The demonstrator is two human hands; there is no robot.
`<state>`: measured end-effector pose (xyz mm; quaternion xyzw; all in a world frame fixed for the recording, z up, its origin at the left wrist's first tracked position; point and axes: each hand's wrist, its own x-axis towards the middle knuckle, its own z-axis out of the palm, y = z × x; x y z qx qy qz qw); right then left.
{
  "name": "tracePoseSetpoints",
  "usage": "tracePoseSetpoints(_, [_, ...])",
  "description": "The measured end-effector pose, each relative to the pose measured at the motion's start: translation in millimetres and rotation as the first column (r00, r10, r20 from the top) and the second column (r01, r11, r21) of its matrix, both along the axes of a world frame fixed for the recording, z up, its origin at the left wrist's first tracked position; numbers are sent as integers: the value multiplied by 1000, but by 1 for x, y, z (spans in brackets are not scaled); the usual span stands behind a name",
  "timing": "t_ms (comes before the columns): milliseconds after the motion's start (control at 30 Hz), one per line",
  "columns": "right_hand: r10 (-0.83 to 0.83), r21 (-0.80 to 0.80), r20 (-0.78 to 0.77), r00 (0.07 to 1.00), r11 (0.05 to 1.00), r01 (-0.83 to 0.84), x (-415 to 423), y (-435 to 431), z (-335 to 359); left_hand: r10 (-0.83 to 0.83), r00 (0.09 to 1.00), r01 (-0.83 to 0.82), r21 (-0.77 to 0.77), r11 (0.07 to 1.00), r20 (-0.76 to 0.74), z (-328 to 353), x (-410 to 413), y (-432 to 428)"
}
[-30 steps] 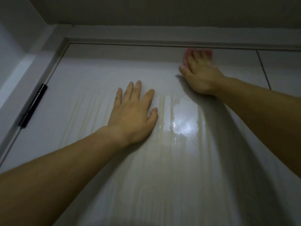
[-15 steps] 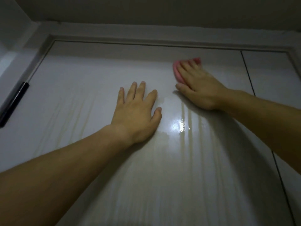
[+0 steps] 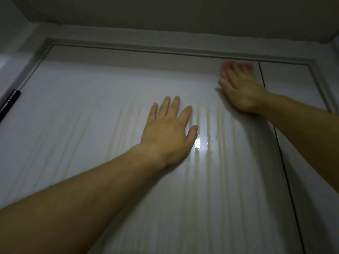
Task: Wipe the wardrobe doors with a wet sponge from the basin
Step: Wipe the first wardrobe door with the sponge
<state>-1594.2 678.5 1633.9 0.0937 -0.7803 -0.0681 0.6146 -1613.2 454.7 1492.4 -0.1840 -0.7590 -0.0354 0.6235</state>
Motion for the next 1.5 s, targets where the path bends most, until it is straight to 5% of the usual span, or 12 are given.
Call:
tracePoseSetpoints(100, [-3,-42,-28,1000,999,2,0,-5,-11,-5,1000,4,36,999,7,1,3,8])
tracePoseSetpoints(233, [11,237,-13,1000,971,-7,-3,4,-36,-6,1000,6,13,1000,1,5,6,21])
tracePoseSetpoints(400, [-21,-70,-38,999,997,18,4,39,12,-41,999,41,-65,997,10,6,7,45])
tracePoseSetpoints(600, [-2,156,-13,1000,988,4,4,49,-28,-4,1000,5,-23,1000,8,5,5,71])
tracePoseSetpoints(800, [-34,-142,-16,999,989,32,11,74,6,-22,1000,22,-41,999,-12,6,10,91])
tracePoseSetpoints(933, [25,103,-42,999,994,-20,2,73,-36,-20,1000,19,-91,996,-5,4,13,108])
tracePoseSetpoints(1133, [-79,-256,-39,996,964,67,12,123,19,-4,1000,6,-101,995,23,1,11,121])
tracePoseSetpoints(1333, [-2,-125,-34,999,992,-2,7,131,-43,27,1000,-27,-97,995,-6,3,7,124])
tracePoseSetpoints(1500, [-15,-268,-29,999,963,7,12,143,-21,13,1000,-14,-72,997,-8,0,8,127])
